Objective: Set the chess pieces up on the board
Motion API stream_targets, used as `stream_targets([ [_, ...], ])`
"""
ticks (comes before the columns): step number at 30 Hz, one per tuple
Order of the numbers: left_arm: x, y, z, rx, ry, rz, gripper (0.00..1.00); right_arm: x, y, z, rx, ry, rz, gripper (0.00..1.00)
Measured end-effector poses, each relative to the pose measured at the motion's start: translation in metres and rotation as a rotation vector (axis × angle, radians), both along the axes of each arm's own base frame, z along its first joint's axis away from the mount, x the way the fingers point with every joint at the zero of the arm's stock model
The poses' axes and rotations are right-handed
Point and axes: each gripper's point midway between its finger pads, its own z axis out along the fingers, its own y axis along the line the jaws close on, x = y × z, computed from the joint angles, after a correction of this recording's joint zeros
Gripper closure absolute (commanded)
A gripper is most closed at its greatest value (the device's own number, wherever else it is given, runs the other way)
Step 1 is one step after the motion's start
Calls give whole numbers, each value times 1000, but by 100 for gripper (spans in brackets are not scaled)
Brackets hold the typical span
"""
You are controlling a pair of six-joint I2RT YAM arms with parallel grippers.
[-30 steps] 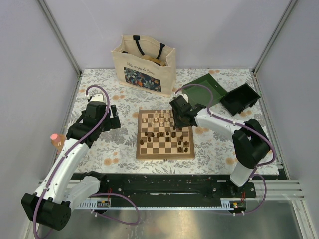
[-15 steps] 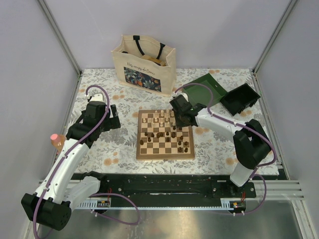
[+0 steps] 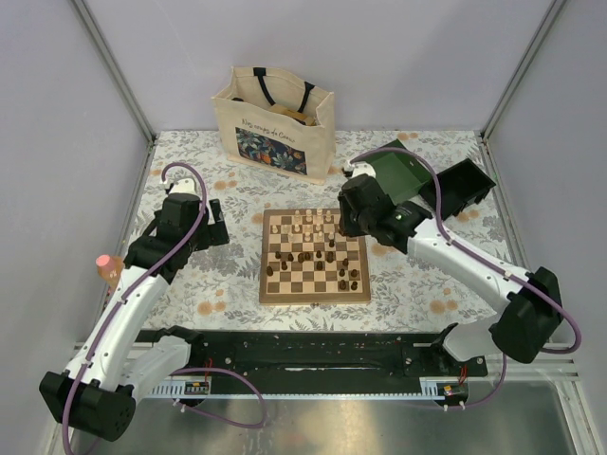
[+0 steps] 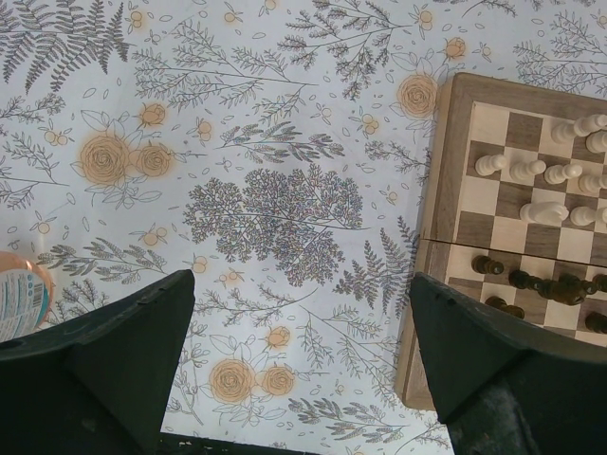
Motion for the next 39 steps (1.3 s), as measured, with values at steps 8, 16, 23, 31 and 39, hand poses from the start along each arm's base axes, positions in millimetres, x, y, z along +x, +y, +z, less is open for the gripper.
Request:
stream_targets([
  [8,0,0,0,-1,0,-1,1,-53,52,-10,14,50,170,82],
  [16,0,0,0,-2,0,-2,1,-87,84,-58,-43,181,277,82],
  [23,0,0,0,-2,0,-2,1,-101,94,-80,-78,231,312,81],
  [31,0,-1,0,-2,-1,-2,1,-108,97,-99,-117,265,320,80],
  [39,0,-1,0,-6,0,-6,1,-105,102,-102,-91,250,311,79],
])
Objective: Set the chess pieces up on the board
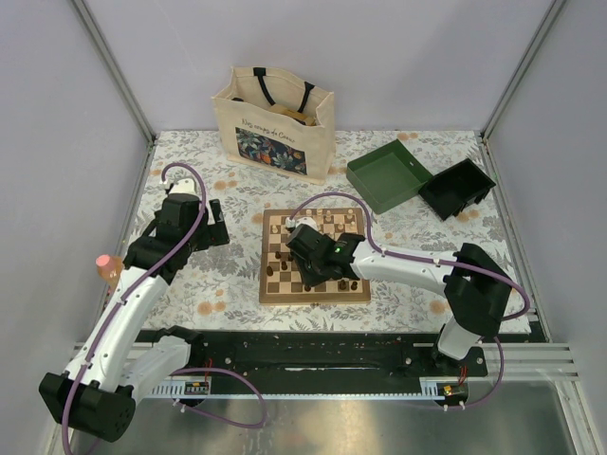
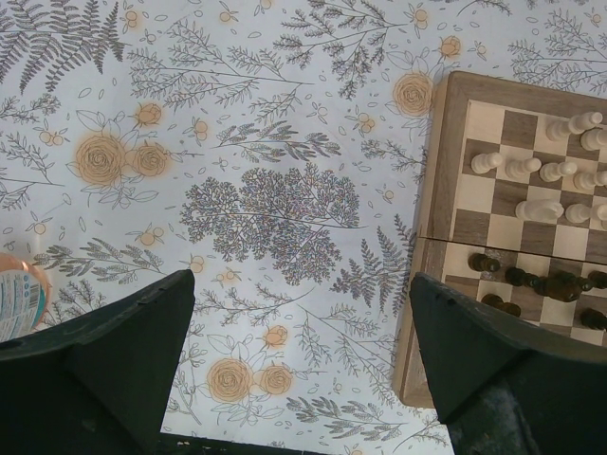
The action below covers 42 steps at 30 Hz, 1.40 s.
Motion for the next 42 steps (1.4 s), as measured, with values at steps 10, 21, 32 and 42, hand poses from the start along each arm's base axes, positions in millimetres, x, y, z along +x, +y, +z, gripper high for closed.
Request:
stream_targets([
  [10,-1,0,2,-3,-8,-1,1,0,-1,-2,-2,-3,-6,72],
  [21,-1,0,2,-3,-9,-1,1,0,-1,-4,0,-3,-5,55],
  [32,-1,0,2,-3,-9,-1,1,2,-1,15,39,-35,-4,43],
  [42,-1,0,3,-4,-11,-1,1,17,-7,48,76,-145,-43,41],
])
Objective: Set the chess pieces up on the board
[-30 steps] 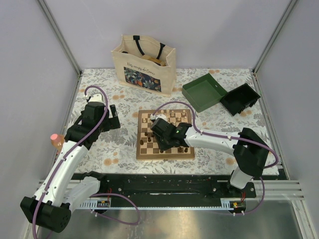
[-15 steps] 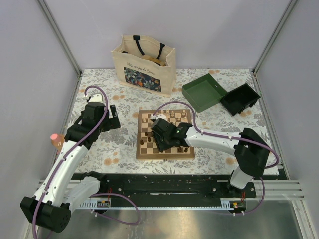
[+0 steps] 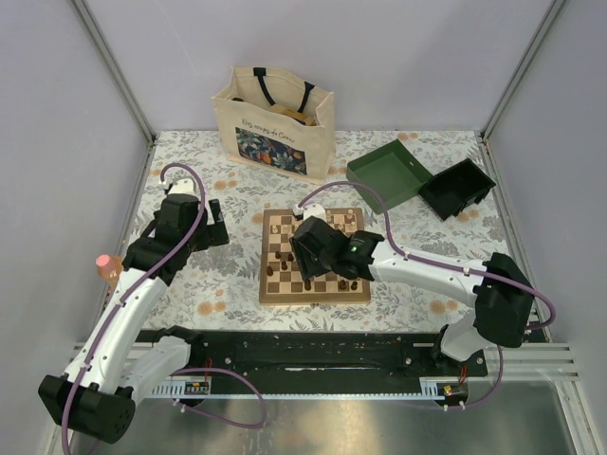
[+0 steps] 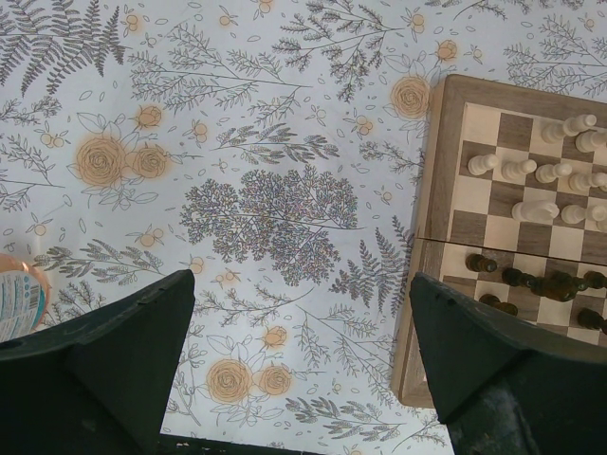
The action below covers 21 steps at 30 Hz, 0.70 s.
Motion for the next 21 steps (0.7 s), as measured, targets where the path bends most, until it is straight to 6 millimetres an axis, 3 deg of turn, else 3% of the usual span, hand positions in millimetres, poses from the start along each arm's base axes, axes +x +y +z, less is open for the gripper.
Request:
stream_targets([
  [6,-1,0,1,-1,-5,0,1,19,-12,8,-32,-45,-47,41],
  [13,-1,0,-1,0,0,0,1,51,-41,1,-49,-19,-153,42],
  [21,-1,0,-1,0,0,0,1,54,-44,-26,-81,58,-156,46],
])
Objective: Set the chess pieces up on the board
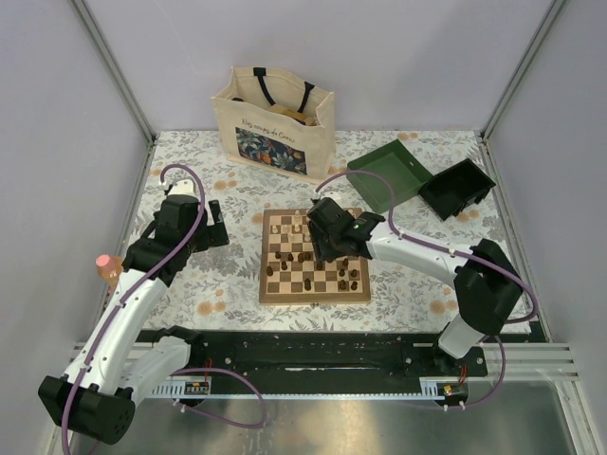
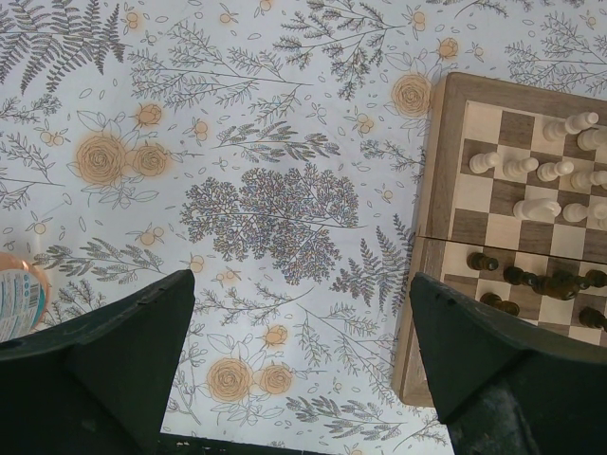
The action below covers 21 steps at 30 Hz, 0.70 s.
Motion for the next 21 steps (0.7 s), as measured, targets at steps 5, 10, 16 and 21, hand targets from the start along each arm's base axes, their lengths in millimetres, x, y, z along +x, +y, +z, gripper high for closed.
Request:
stream_targets([
  [5,0,0,0,0,0,0,1,-1,-2,-13,-31,29,-2,48],
  [10,0,0,0,0,0,0,1,1,-6,-16,-38,34,-11,51],
  [16,0,0,0,0,1,0,1,3,-8,-21,-49,44,-20,57],
  [21,0,0,0,0,1,0,1,4,-10,-25,-58,51,-23,66],
])
